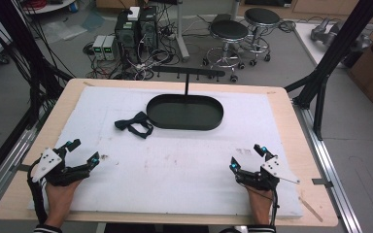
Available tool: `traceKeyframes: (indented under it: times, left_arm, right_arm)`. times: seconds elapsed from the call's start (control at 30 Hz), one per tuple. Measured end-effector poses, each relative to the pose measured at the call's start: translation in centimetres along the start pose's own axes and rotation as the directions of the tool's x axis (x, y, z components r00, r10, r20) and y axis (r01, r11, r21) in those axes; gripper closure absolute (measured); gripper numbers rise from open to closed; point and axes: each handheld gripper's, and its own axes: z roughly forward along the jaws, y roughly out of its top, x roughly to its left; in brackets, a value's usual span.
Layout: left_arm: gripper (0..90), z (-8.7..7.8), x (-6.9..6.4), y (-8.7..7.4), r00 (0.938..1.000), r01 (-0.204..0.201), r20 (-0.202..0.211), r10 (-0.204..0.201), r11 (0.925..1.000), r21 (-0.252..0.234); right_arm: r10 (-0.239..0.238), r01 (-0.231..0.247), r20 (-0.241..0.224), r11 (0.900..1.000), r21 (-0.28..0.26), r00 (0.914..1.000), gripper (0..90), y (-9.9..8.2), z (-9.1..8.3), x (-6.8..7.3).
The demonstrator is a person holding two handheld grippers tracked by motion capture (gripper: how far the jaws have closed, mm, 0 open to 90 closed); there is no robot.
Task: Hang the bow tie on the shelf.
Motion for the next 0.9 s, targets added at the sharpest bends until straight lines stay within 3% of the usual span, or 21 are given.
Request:
traceKeyframes:
  times: [0.9]
  left_arm:
    - [14.4,0.17,0.0,0.08,1.0,-0.001,0.006,0.001,0.9999,0.016]
  right_arm:
    - [-0.002,0.002,0.001,1.0,0.007,1.0,3.6,0.04,0.09,-0.04]
